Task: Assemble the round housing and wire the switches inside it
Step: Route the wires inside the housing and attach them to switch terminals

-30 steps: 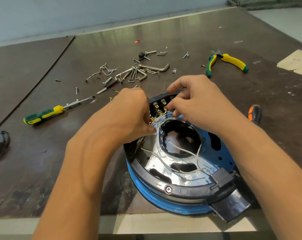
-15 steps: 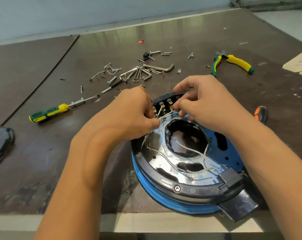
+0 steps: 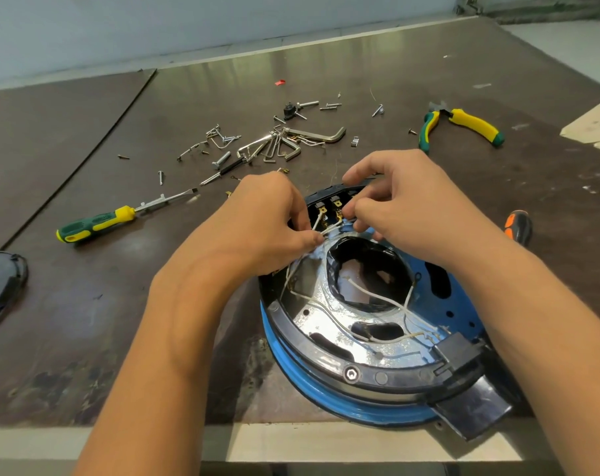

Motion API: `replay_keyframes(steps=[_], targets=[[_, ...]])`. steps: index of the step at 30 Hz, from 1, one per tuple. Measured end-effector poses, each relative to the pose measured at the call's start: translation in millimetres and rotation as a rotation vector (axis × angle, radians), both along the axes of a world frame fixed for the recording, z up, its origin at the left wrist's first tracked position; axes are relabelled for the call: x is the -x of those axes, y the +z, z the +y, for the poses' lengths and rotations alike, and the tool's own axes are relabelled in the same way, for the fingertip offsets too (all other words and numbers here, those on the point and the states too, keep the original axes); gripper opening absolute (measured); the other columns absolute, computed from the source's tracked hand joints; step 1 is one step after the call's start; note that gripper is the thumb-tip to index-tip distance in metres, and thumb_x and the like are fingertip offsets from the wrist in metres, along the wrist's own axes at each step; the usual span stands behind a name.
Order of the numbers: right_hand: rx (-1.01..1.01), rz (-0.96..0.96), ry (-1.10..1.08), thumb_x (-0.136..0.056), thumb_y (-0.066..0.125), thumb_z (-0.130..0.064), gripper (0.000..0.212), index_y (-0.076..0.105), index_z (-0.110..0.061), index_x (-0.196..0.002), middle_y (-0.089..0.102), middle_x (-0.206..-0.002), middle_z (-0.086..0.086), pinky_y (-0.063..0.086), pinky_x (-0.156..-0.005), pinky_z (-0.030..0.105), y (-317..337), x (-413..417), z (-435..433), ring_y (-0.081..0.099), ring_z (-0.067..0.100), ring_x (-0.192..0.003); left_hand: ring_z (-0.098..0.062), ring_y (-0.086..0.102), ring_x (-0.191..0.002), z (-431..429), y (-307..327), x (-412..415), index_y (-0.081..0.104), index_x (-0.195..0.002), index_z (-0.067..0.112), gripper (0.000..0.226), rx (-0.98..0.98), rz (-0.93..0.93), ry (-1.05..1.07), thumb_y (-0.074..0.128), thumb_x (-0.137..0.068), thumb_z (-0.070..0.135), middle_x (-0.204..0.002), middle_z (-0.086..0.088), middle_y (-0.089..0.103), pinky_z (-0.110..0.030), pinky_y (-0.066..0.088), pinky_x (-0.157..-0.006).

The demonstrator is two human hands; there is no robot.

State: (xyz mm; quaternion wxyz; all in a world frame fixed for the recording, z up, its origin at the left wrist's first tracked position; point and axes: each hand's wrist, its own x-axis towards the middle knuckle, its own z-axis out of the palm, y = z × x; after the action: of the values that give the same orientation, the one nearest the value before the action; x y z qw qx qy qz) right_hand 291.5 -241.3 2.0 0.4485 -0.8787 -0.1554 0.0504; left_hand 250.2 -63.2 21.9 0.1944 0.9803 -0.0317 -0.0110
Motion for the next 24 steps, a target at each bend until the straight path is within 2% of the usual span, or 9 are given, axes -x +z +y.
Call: replay_keyframes(steps=[3, 6, 9, 13, 17, 24], targets=[[0.003, -0.006, 0.005, -0.089, 0.063, -0.009, 0.033, 0.064, -0.025, -0.118, 0.075, -0.086, -0.002, 0.059, -0.084, 0.045, 0.1, 0.2, 0.1, 0.071, 0.013, -0.086, -0.012, 0.063, -0.088, -1.3, 0.4, 0.8, 0.073, -0.067, 0.022, 0.022, -0.012, -0.004, -0.013, 0.078, -0.081, 0.038, -0.094, -0.001, 0.071, -0.015, 0.044, -0.071], [0.007, -0.013, 0.007, -0.089, 0.063, -0.009, 0.034, 0.064, -0.023, -0.119, 0.075, -0.086, -0.001, 0.059, -0.085, 0.044, 0.3, 0.1, -0.3, 0.071, 0.013, -0.086, -0.015, 0.064, -0.088, -3.4, 1.0, 0.5, 0.074, -0.068, 0.02, 0.022, -0.033, -0.011, -0.006, 0.078, -0.081, 0.038, -0.095, -0.003, 0.071, -0.026, 0.047, -0.068], [0.016, -0.021, 0.019, -0.09, 0.065, -0.009, 0.034, 0.064, -0.024, -0.12, 0.075, -0.085, -0.002, 0.059, -0.084, 0.041, -0.4, 0.3, -0.5, 0.071, 0.012, -0.085, -0.017, 0.065, -0.09, -4.6, 2.1, -0.3, 0.072, -0.065, 0.02, 0.024, -0.048, -0.011, 0.01, 0.078, -0.08, 0.037, -0.095, -0.005, 0.071, -0.029, 0.049, -0.072], [0.097, -0.115, 0.01, -0.088, 0.07, -0.013, 0.031, 0.065, -0.028, -0.115, 0.072, -0.081, -0.007, 0.053, -0.077, 0.025, -1.6, 1.2, 0.5, 0.065, 0.004, -0.08, -0.017, 0.065, -0.091, -5.7, 1.6, -0.3, 0.07, -0.061, 0.019, 0.024, -0.043, -0.003, 0.035, 0.08, -0.077, 0.033, -0.095, -0.005, 0.071, -0.027, 0.049, -0.069], [0.137, -0.169, -0.001, -0.087, 0.07, -0.013, 0.025, 0.068, -0.03, -0.105, 0.069, -0.077, -0.01, 0.042, -0.065, 0.011, -0.6, 2.4, 1.3, 0.061, -0.003, -0.073, -0.017, 0.066, -0.094, -4.3, 0.9, -1.4, 0.071, -0.063, 0.017, 0.022, -0.023, 0.007, 0.043, 0.081, -0.075, 0.031, -0.092, -0.004, 0.072, -0.029, 0.051, -0.071], [0.198, -0.095, 0.103, -0.085, 0.074, -0.022, 0.016, 0.072, -0.033, -0.074, 0.068, -0.069, -0.013, 0.042, -0.06, 0.01, 2.5, 4.7, 3.3, 0.064, -0.002, -0.07, -0.015, 0.066, -0.091, -2.2, -1.0, -2.3, 0.07, -0.057, 0.019, 0.024, 0.02, 0.023, 0.084, 0.085, -0.071, 0.032, -0.088, -0.005, 0.073, -0.021, 0.047, -0.066]])
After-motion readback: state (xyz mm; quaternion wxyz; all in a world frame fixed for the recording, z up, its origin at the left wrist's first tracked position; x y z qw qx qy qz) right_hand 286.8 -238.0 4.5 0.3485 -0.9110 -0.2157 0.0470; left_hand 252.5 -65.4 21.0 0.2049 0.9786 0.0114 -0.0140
